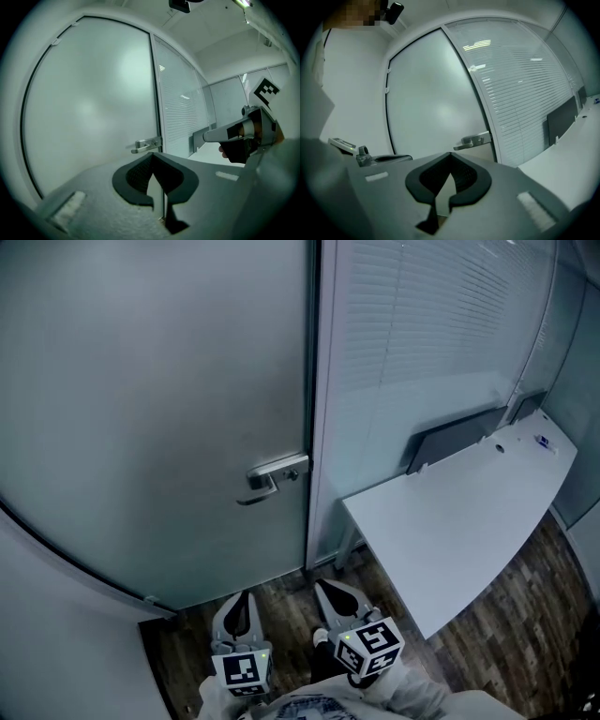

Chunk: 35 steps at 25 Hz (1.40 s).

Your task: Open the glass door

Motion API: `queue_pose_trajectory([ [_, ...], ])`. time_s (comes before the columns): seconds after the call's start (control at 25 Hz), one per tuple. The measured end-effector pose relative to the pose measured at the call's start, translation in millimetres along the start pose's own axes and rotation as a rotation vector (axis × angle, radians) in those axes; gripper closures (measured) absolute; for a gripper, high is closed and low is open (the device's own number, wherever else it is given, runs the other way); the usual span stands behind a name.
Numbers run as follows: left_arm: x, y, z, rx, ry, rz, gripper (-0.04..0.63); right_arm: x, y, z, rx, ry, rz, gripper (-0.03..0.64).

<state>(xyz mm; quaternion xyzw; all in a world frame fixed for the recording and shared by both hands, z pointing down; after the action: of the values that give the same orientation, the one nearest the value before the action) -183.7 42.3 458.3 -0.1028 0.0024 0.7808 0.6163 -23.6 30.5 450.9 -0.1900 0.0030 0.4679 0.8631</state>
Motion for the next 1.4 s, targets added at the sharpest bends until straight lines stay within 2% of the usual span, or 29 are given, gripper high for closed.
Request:
queue_pose_trajectory([
  [0.36, -90, -5, -14, -0.002, 0.037, -0.062, 0.591, -60, -72, -32, -0.010, 0.036, -0.063, 0.612],
  [0.64, -133, -11, -32, -0.019, 0.016, -0.123, 0.591, -86, -118, -47, -0.030, 0.055, -0.092, 0.612],
  [0.84, -141, -13, -25, -0.034, 0.048, -0.133, 0.591, -98, -124, -57, -0.027, 0.032, -0.114, 0.612],
  [1.0, -146, -9, -31, -0.033, 0.028, -0.156, 0.591, -105, -128, -55, -0.041, 0.043, -0.111, 0.611],
  [1.32, -153, 2, -20, -0.162, 0.079, -0.157, 0.589, -119, -117, -52, -0.037, 0.058, -0.121, 0.612],
  [1.36, -153, 2, -21, -0.170, 0.084, -0.139, 0.553, -120, -115, -52, -0.036, 0.058, -0.122, 0.612],
  [1.4, -154, 3, -21, -0.173, 0.086, -0.125, 0.546, -121, -114, -52, -0.036, 0.059, -0.122, 0.611],
])
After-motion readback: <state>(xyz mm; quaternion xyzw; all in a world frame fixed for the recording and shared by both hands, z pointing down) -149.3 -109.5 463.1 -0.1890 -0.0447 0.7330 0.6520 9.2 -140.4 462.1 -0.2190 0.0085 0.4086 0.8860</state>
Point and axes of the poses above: the fingertips, and each gripper's own axes: x backward along the fingers, y to its left, z out of its underside, the point moved 2 cm from there along x, backward along the fingers, and after that the axes turned 3 degrees about -x, right-handed, at the moved point
